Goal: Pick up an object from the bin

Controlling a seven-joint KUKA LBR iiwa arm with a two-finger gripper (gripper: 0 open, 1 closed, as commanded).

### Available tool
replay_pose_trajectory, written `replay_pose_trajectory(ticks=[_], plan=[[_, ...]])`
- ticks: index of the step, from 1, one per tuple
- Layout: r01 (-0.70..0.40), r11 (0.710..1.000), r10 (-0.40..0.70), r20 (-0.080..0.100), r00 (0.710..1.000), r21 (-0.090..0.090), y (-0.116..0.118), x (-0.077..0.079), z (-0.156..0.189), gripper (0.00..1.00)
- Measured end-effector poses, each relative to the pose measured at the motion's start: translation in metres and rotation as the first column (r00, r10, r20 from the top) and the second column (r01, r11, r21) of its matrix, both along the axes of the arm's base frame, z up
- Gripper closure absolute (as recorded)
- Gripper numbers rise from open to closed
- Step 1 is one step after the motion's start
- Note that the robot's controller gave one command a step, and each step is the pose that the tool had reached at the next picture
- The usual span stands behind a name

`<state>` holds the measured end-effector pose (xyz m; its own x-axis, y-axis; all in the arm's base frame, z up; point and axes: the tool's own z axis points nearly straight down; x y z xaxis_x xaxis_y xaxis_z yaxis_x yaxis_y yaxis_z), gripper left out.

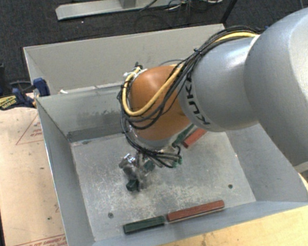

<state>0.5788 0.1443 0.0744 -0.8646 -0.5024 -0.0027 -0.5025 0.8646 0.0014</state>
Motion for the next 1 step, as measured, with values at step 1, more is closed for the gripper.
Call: replay_pose_trajectory(ticks=[1], plan=[[0.002,1.000,-0.002,-0.004,1.000,-0.001,-0.0002,-0.0010,0.0169,1.00]])
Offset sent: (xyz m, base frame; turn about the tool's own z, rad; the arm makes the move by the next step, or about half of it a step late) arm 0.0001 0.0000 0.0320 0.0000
